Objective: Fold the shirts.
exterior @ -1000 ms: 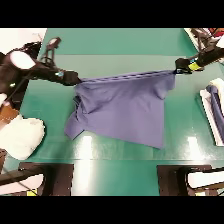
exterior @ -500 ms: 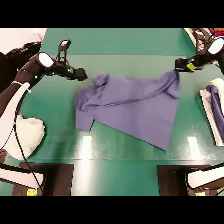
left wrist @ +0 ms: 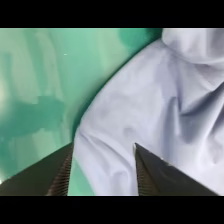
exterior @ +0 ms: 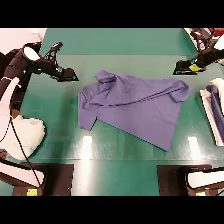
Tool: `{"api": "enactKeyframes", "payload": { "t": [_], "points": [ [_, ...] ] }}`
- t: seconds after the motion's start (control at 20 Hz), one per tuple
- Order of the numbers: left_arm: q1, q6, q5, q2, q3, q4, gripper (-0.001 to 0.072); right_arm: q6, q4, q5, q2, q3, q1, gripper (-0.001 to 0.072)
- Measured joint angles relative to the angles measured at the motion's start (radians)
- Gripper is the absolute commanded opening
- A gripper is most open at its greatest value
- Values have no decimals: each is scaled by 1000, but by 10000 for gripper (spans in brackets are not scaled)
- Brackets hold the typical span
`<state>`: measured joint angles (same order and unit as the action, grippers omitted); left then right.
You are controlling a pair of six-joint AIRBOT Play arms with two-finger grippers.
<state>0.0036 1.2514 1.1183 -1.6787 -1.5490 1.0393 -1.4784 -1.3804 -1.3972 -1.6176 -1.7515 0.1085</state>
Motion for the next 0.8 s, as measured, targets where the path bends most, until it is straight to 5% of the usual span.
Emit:
{"api": "enactKeyframes", "payload": {
  "t": [0.65,0.8],
  "points": [
    [-5,-91,38,-161,-4,-99,455,13,41,-192,16,2,6,436],
    [-31,-99,29,-166,-4,-100,134,13,48,-198,16,2,8,436]
  ]
}}
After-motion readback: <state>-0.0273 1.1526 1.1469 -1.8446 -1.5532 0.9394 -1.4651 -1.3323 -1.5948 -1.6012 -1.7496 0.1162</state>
